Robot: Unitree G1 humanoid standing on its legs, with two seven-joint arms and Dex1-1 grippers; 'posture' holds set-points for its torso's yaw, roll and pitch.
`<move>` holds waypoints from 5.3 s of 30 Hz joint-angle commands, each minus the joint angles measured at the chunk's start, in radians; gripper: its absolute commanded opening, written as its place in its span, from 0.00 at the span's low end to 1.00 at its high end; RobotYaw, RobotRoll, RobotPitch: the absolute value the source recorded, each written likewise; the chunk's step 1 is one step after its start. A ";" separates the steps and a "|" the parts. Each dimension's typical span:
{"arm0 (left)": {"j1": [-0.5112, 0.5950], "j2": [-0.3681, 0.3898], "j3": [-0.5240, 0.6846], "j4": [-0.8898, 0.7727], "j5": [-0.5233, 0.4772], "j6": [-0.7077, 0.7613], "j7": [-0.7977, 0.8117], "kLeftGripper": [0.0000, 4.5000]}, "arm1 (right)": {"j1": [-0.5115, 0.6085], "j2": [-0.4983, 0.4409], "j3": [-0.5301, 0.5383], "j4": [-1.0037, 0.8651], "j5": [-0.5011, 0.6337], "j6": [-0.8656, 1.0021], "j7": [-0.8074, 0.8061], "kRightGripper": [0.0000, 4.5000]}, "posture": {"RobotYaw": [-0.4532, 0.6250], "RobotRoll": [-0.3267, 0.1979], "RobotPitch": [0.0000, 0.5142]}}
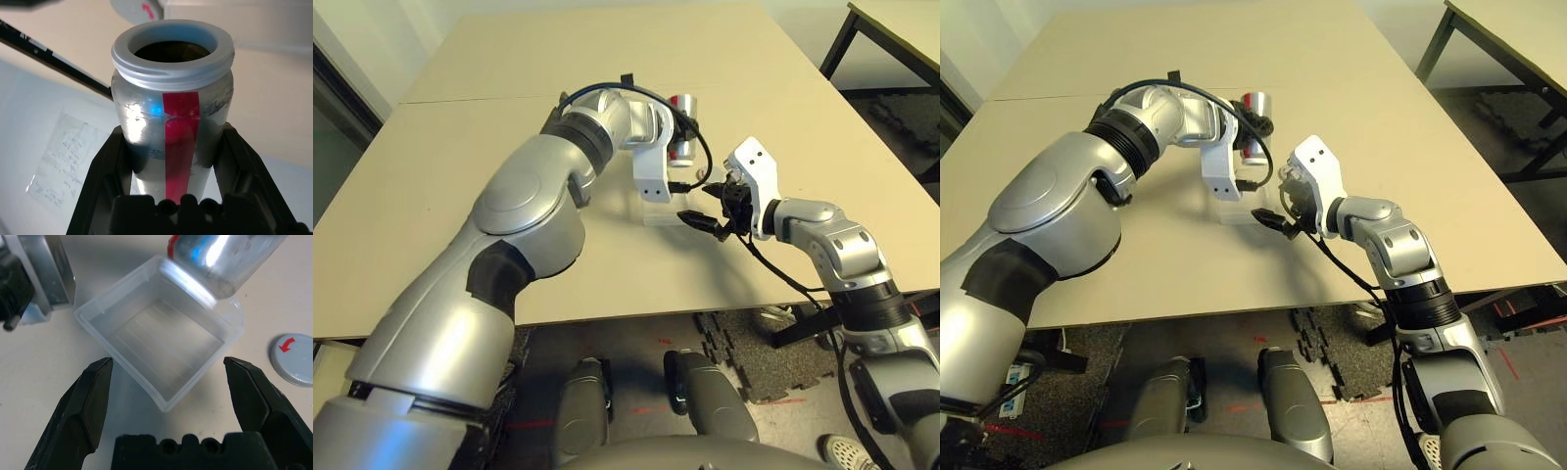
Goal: Pour the medicine from the bottle into the box.
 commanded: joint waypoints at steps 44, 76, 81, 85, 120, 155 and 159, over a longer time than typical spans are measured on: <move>0.249 0.119 0.908 -0.046 -0.912 0.260 -0.381 0.56 | -0.013 -0.054 -0.020 -0.034 0.013 0.066 0.039 1.00 | 0.25 0.62 0.20; 0.022 0.025 0.163 0.071 -0.193 -0.046 -0.006 0.56 | -0.024 0.005 -0.040 0.016 0.001 0.005 -0.014 1.00 | 0.20 0.62 0.13; 0.091 0.041 0.497 0.093 -0.533 0.017 -0.283 0.56 | -0.032 0.001 -0.043 0.016 0.003 0.009 -0.010 1.00 | 0.20 0.62 0.13; 0.157 0.037 0.865 0.084 -0.890 0.257 -0.456 0.56 | -0.038 -0.009 -0.046 0.014 0.006 0.013 -0.002 1.00 | 0.22 0.62 0.12; 0.683 -0.049 1.382 -0.187 -1.412 0.561 -0.180 0.56 | -0.196 0.158 -0.234 0.311 -0.042 -0.176 -0.345 1.00 | 0.30 0.62 0.26; 0.722 -0.038 1.345 -0.184 -1.400 0.545 -0.183 0.99 | -0.176 0.162 -0.264 0.294 -0.030 -0.177 -0.361 1.00 | 0.28 0.62 0.24; 0.756 -0.049 1.345 -0.245 -1.413 0.552 -0.199 0.99 | -0.171 0.164 -0.266 0.282 -0.029 -0.174 -0.361 1.00 | 0.29 0.62 0.24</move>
